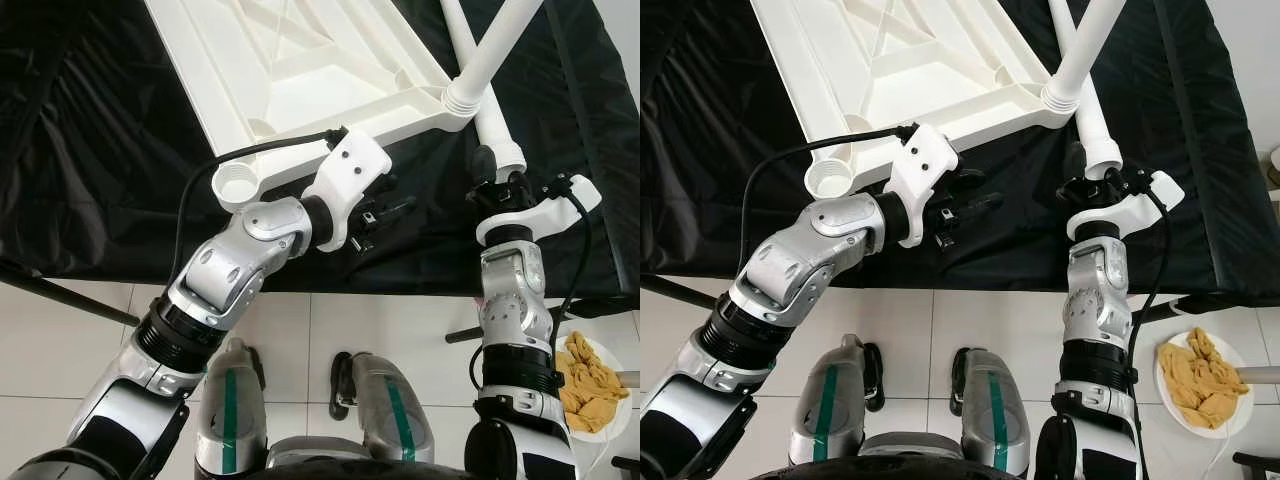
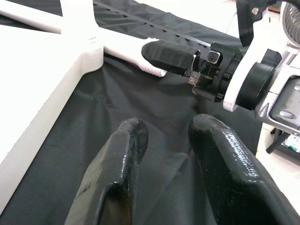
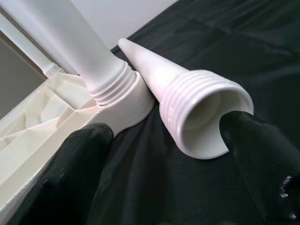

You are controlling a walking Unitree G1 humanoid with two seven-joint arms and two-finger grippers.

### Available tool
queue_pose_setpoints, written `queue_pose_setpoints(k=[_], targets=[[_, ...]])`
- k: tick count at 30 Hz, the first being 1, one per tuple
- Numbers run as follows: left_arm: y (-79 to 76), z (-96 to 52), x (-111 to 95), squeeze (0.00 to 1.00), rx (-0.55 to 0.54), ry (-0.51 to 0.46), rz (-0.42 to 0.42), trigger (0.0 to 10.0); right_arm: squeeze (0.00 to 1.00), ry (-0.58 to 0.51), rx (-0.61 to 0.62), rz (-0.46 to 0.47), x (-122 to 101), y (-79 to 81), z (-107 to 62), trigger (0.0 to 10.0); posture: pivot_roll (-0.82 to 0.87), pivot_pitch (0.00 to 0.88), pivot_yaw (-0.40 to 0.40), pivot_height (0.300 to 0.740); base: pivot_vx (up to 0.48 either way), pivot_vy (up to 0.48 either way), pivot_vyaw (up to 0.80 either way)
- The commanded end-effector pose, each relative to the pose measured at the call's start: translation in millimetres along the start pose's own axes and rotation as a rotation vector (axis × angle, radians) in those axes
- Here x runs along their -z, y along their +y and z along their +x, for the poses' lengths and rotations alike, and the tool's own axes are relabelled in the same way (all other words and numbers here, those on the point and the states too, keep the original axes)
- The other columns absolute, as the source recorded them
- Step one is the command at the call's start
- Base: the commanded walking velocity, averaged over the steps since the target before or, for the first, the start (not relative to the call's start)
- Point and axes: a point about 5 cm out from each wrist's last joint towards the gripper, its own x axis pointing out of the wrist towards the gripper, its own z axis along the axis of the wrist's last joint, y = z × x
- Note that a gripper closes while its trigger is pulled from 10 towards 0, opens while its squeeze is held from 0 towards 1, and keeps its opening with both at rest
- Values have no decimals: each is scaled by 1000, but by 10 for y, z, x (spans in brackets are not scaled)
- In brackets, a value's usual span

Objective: Building children table

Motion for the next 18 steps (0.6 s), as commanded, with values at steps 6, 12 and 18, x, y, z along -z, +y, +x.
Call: queue_pose_setpoints(k=[6, 12, 18], targets=[[-35, -5, -11, 0, 56, 5, 0, 10000, 0, 2, 11, 0, 41, -60, 91, 10000, 27, 67, -16, 740, 0, 0, 0], [-36, -6, -14, 0, 58, 6, 0, 10000, 0, -14, 26, 2, 46, -52, 265, 10000, 34, 68, -12, 740, 0, 0, 0], [-40, -9, -16, 0, 57, 8, -1, 10000, 0, -7, 7, 4, 64, 12, 398, 10000, 45, 68, -14, 740, 0, 0, 0]])
